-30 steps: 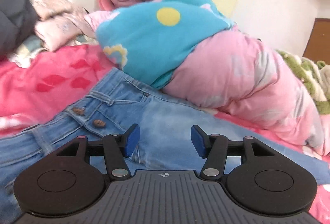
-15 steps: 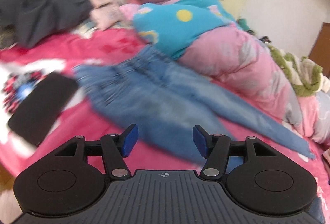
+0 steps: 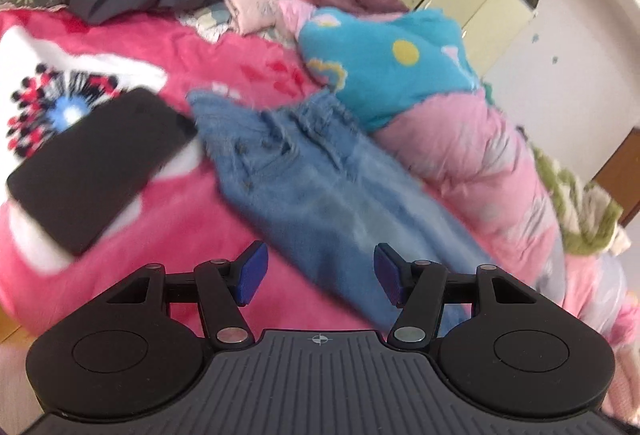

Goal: Fold clothes

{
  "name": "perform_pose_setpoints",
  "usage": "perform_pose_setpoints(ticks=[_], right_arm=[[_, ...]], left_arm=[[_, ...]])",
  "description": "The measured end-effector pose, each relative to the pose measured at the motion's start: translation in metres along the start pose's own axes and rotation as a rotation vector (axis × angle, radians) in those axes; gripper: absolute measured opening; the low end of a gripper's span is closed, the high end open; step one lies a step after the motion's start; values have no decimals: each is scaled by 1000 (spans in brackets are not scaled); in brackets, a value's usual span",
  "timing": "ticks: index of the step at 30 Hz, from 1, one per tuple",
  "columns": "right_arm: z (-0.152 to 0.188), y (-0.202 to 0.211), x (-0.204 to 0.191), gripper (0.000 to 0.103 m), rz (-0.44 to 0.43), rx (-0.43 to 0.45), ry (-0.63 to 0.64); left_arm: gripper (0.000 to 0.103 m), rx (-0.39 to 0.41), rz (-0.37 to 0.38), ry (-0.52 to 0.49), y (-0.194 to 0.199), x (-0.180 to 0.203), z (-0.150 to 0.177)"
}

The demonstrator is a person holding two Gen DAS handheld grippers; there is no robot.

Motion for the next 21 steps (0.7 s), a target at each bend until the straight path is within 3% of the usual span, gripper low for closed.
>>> perform_pose_setpoints(ticks=[8,10,11,16,21], right_arm=[[-1,-42,-95,45,-127,-5,343],[0,-54,-122,68,-172,2,445],[0,-62,-137,70,-198,13,497],[5,-112,-200,70,-287,18,704],[6,-173,-214,65,-276,-76,751]], left_arm=[[58,25,-41,99,-30,-43,-31],[58,26,-30,111,-36,-49,-34],[58,26,-25,116,-39,-52,-35],[55,32,2,80,-51,-52,-35],[49,48,20,19,-52,-53,-33]])
Point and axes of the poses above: each gripper's, at about its wrist camera, not at the fingertips, and y roughly against the way its jaws point, x to its right, z to its underside, the point moved 10 cm from there along -y, roughly the way its jaws point, and after that the axes turned 6 degrees about z, right-handed, at the moved point
